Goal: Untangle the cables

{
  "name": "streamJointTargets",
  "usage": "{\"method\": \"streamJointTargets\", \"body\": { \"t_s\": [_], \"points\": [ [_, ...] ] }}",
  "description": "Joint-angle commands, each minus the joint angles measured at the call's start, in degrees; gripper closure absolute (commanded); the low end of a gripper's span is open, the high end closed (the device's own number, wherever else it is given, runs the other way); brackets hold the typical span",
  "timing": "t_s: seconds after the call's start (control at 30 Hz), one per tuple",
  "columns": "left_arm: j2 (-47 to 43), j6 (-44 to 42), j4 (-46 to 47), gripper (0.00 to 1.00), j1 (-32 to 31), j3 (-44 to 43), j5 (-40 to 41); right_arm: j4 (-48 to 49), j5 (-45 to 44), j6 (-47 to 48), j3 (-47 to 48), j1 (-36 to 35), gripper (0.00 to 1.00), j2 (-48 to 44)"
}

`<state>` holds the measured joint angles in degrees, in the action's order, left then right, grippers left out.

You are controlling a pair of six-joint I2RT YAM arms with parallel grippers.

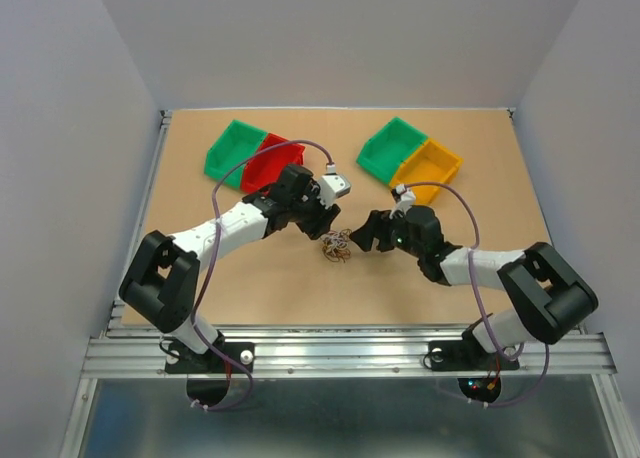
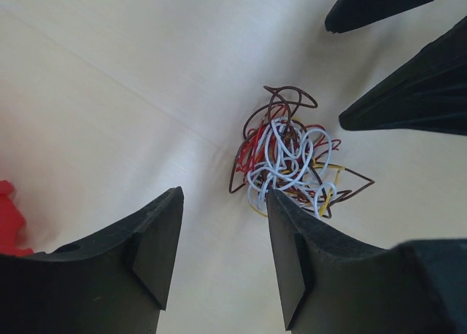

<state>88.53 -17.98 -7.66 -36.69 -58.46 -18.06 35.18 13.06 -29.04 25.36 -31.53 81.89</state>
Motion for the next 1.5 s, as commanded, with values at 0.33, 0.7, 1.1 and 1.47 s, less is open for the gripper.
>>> {"method": "streamJointTargets", "body": {
  "t_s": [0.33,0.7,1.1,1.47],
  "points": [
    [2.61,-0.48,-1.04,0.4,-0.84,-0.25,-0.66,5.34,-3.48,1.88,10.14,-4.95,0.6,13.04],
    [-5.64,-1.71,3.7,0.41,-0.84,3.26,-2.33,5.7,-4.89,3.98,5.31,-4.95,0.99,-1.98],
    [-32.44,1.63,26.09,0.33,-0.67,18.89,-0.04,-8.63,-2.25,6.89,13.48,-5.21,0.99,-17.27],
    [-43.53,0.05,33.14,0.25,-0.67,24.97,-6.37,-13.56,5.04,4.17,18.93,-5.47,0.99,-22.21]
  ]
}}
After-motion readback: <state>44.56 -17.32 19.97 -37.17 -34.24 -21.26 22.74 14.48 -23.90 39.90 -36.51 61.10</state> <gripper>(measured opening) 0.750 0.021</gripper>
